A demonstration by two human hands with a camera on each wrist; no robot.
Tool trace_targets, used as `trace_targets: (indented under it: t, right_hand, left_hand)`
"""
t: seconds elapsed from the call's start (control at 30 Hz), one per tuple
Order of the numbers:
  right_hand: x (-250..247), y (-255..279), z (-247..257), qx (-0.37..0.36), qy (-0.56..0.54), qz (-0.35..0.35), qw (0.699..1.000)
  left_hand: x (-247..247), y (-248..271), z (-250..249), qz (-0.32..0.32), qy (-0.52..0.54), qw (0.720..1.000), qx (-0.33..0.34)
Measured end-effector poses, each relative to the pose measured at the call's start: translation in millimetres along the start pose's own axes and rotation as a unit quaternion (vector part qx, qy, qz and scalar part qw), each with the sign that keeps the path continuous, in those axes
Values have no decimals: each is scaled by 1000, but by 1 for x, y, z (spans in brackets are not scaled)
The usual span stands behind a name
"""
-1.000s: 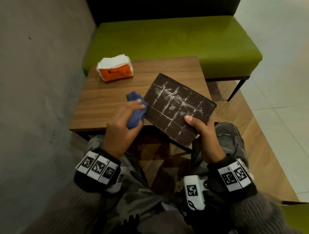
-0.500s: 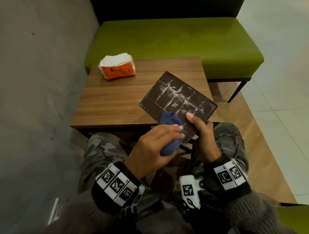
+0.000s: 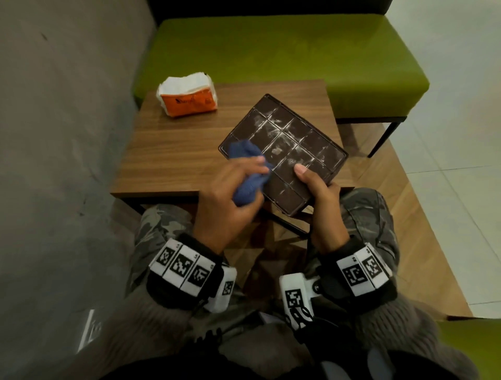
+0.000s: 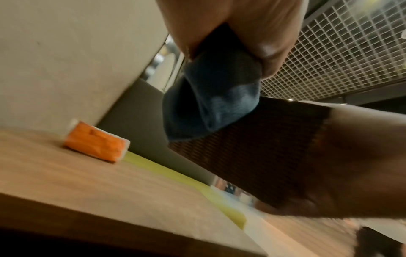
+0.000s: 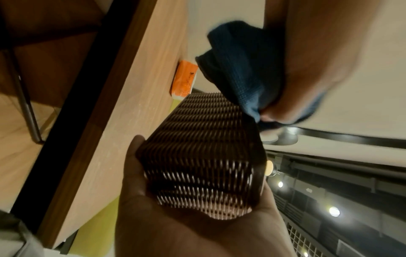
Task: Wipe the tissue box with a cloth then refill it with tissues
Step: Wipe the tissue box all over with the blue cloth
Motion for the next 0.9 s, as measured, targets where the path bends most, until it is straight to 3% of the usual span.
trace_targets:
  t: [0.1,0.13,0.27,0.4,0.43,0.57,0.7,0.9]
  right_hand:
    - [0,1,3,-5,-21,-2,1000]
    - [-2,2,3,-5,-14,-8,1000]
    - [-2,2,-2,12,0,-13,1000]
    - [-6,-2,3,-14,-3,-34,999]
    - [-6,-2,3,-14,1,-33,999]
    - [-7,-2,-4,11,5,-24,1000]
    - [-14,-3,0,-11,2,-36,999]
    - [-4,9,5,-24,8,1,1000]
  left_hand:
    - [27,24,-29,121,8,986,110]
    - [26,23,-26,131,11,985,111]
    - [4,3,2,12,29,999,-13]
    - [34,24,-38,135,18,986,96]
    - [34,23,-38,139,21,986,95]
    - [16,4,-16,31,40,999,-7]
    - [26,25,-33,123,17,990,70]
    - [23,10,-36,64,15,997,51]
Point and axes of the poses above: each hand's wrist, its own y-axis away from the middle knuckle, its own x-axis out of the palm, z = x × y, the point moved 7 cm from there along -y, towards the middle knuckle, and after that the axes turned 3 degrees about x, right-handed, at the moved point
